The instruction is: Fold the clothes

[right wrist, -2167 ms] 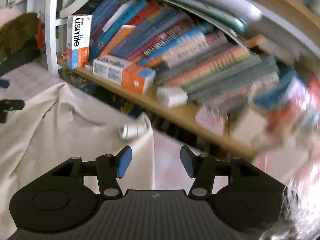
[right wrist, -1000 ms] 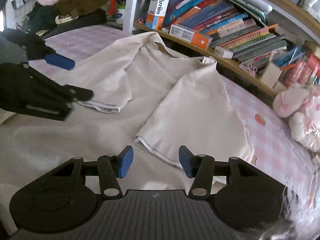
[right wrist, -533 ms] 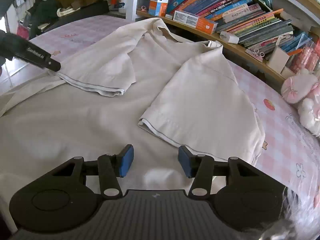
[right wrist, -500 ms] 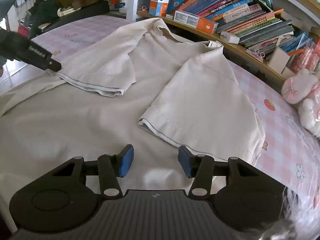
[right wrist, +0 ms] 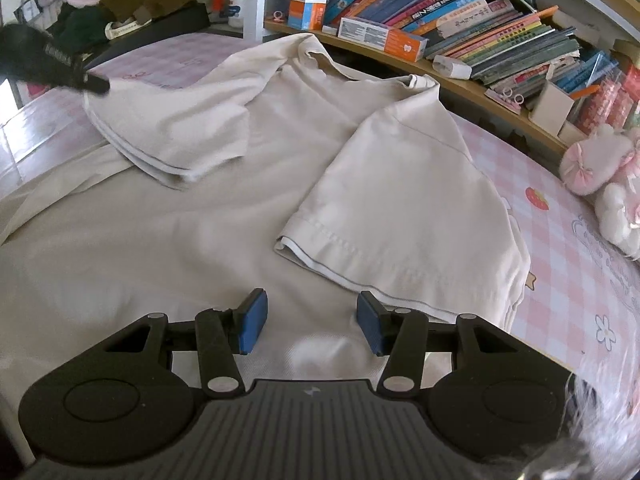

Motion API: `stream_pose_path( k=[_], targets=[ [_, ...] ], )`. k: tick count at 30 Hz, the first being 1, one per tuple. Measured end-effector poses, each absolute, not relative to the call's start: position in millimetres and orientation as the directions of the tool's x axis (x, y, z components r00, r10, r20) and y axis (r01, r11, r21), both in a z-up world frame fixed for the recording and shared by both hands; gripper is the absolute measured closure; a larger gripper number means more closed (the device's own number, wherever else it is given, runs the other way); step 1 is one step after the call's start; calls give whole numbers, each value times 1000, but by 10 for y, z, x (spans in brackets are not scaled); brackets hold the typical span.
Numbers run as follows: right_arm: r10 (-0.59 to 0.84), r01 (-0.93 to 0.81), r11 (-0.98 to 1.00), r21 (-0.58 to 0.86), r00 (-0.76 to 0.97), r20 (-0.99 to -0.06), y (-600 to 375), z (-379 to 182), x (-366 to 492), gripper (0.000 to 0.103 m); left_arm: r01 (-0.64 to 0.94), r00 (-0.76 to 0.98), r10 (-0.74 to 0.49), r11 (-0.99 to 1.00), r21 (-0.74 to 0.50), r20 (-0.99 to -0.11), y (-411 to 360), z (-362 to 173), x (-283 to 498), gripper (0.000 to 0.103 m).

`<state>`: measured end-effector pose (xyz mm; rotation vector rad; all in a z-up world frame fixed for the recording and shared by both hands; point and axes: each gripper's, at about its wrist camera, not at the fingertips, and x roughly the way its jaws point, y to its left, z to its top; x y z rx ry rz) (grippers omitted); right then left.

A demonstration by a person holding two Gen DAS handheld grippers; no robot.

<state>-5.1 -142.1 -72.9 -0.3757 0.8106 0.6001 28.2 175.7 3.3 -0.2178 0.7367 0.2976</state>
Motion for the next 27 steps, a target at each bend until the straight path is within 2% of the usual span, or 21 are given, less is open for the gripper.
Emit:
stream_pose_path(
  k=[7, 10, 19, 24, 25, 26, 27],
  targets=[
    [301, -604, 790, -105, 531, -792, -1321, -691, -20, 55, -458, 655, 424, 881, 118, -625, 2853, 238, 1172, 99],
    [274, -591, 799, -115, 527, -804, -1257, -678, -14, 57, -500, 620, 475, 853, 153, -625, 3210, 212, 1508, 99],
    [263, -578, 812, -87, 494, -829, -1053, -676, -66, 62, -545, 585, 514, 822, 166, -627, 3602, 11, 2015, 99],
    [167, -492, 858, -145, 535, -828, -1281, -628, -13, 61, -556, 566, 514, 815, 161, -645, 3714, -45, 2160, 99],
    [144, -472, 868, -157, 540, -829, -1365, -611, -4, 61, -558, 561, 514, 814, 161, -649, 3734, -58, 2185, 98],
    [126, -454, 876, -165, 544, -829, -1456, -590, 2, 60, -552, 551, 509, 817, 168, -661, 3741, -83, 2170, 91],
    [115, -442, 881, -169, 546, -830, -1536, -571, 3, 60, -543, 540, 503, 821, 177, -675, 3744, -111, 2143, 88]
  ],
)
